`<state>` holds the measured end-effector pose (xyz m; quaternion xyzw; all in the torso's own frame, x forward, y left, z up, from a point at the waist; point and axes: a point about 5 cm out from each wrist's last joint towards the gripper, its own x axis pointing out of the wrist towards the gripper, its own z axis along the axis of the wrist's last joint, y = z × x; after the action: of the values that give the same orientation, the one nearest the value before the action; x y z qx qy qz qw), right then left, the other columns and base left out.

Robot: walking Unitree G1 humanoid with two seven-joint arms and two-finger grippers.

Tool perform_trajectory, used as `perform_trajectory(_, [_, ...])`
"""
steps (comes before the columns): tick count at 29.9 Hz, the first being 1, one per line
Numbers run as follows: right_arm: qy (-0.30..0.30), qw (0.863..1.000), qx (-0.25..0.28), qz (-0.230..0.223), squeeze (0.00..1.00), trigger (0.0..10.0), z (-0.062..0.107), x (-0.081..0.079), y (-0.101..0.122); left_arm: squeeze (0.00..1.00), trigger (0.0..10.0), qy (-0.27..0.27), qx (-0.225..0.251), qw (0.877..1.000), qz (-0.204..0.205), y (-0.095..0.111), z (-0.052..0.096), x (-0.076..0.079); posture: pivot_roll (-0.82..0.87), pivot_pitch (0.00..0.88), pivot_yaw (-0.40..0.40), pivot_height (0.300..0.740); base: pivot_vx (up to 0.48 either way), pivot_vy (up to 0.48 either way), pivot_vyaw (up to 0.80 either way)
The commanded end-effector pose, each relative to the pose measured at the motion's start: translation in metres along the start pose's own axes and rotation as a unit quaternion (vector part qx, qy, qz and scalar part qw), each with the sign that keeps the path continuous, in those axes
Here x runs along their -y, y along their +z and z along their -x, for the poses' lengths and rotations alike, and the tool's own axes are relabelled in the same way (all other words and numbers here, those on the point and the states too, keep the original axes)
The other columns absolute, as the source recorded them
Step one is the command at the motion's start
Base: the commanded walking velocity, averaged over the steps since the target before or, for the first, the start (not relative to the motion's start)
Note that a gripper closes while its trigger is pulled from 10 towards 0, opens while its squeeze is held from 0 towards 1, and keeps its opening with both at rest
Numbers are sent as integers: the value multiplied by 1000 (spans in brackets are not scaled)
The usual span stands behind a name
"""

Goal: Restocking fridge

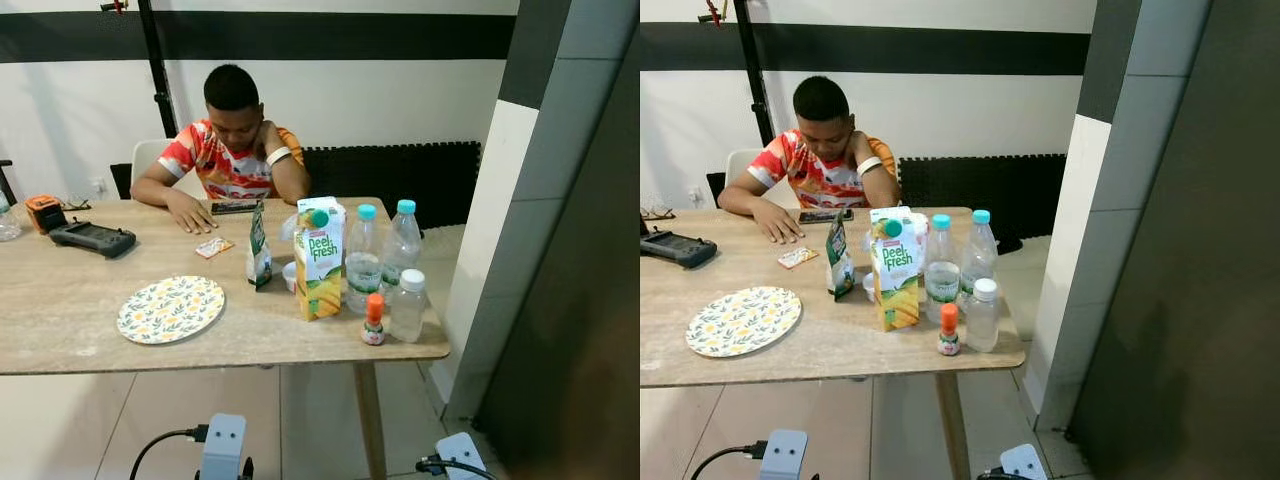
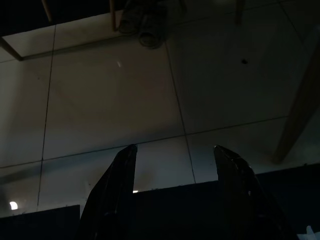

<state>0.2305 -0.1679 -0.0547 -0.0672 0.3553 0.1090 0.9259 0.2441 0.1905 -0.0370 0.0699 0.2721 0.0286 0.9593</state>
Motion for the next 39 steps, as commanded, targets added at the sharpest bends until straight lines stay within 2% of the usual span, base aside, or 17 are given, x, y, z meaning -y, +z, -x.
perform_trajectory(1, [-3, 1000, -6, 6, 0, 10000, -1, 0, 1, 0, 10000, 4, -2, 1000, -1, 2, -1, -3, 0, 0, -8, 740, 0, 0, 0])
perform_trajectory(7, [-12, 1000, -13, 7, 0, 10000, -3, 0, 4, 0, 10000, -11, -25, 999, -24, 1, -3, -2, 3, 0, -8, 740, 0, 0, 0])
perform_trajectory(13, [-21, 1000, -15, 4, 0, 10000, -4, 3, 7, 0, 10000, -19, -44, 999, -25, -4, -3, -3, 4, 0, -3, 740, 0, 0, 0])
perform_trajectory(24, [-36, 999, -15, 0, 0, 10000, -5, 8, 13, 0, 10000, -9, -50, 998, -34, 0, -5, -10, 13, 0, 0, 740, 0, 0, 0])
perform_trajectory(31, [-34, 999, -14, 0, 0, 10000, -5, 9, 14, 0, 10000, 1, -47, 998, -29, 3, -7, -12, 38, 0, -32, 740, 0, 0, 0])
perform_trajectory(39, [-33, 999, -6, -16, 0, 10000, -8, 3, 22, 0, 10000, 2, -47, 998, -33, 5, -7, -22, 19, 0, 1, 740, 0, 0, 0])
